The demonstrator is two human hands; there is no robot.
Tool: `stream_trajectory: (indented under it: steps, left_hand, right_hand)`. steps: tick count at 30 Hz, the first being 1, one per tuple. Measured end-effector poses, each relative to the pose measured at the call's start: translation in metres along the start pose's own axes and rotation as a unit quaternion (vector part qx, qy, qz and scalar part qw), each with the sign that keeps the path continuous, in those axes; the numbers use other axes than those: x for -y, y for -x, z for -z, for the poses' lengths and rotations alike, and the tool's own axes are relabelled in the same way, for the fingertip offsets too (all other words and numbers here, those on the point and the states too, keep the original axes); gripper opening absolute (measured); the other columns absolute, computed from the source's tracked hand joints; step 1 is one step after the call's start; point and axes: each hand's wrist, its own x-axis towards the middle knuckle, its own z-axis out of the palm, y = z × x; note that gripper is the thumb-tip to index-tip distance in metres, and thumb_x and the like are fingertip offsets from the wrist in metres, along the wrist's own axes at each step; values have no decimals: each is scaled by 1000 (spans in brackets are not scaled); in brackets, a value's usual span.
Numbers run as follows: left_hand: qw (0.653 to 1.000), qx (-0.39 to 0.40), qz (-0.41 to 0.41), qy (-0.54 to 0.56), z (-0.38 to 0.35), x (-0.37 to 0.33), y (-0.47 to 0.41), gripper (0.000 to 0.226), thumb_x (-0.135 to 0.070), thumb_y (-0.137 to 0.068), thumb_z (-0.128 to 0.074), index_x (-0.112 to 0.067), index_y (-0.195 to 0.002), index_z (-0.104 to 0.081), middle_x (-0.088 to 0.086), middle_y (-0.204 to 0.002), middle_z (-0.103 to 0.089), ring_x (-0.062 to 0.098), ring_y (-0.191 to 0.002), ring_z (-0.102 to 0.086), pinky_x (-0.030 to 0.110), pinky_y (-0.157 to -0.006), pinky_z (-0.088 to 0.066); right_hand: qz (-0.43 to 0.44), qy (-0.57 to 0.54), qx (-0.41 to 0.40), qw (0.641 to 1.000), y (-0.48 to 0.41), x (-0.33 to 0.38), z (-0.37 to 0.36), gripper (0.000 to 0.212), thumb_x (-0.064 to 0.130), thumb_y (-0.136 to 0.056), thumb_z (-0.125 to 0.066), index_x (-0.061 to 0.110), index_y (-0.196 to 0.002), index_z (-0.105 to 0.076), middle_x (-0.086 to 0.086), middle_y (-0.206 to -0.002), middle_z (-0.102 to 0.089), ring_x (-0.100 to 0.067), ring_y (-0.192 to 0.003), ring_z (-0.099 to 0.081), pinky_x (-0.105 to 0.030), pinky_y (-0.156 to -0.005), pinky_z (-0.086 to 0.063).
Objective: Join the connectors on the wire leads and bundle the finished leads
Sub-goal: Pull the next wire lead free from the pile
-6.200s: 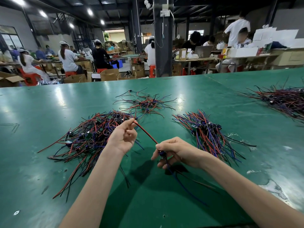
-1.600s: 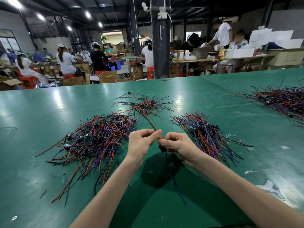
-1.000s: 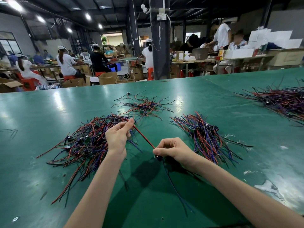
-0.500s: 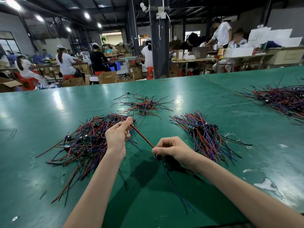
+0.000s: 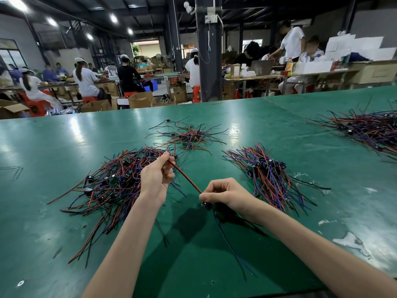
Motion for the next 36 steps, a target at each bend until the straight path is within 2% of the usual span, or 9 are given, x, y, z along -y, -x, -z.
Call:
stream_trajectory:
  steps: [8,23,30,36]
  left_hand:
    - [1000,-2,-6,-15,0,-1,1,23,-15,-95,-55,-2,-78,-63,0,-53,-60,4,-44,-45,14,-39,-37]
    - [999,1,-19,-28,1,1,0,22,-13,-97,-50,-4,-83,-64,-3,-58,-67,1,-42,-51,13,-44,-46]
    - [999,12,-22,-19,2,1,-1,20,-15,-96,-52,-4,-86,-66,-1,-63,-69,2,-45,-53,14,-47,-48]
    - [999,21,-25,-10,2,1,-1,19,-14,-95,-53,-4,-86,-66,0,-64,-69,2,-45,-53,14,-47,-48]
  right_hand:
    - [-2,1,-2,1000,-1,-2,0,18,6,-83,-70,11,-67,-64,2,-61,-66,-5,-55,-56,-13,-57,-42]
    - [-25,-12,4,1000,1,1,-1,16,7,-85,-68,9,-69,-66,1,-58,-63,-3,-44,-49,-12,-45,-37]
    - [-9,-7,-4,1000,0,0,-2,13,8,-87,-65,8,-75,-68,1,-67,-69,-3,-57,-54,-13,-59,-39]
    - [0,-2,-7,1000,0,1,-1,13,8,-88,-64,8,-75,-68,2,-69,-70,2,-54,-54,-7,-56,-38]
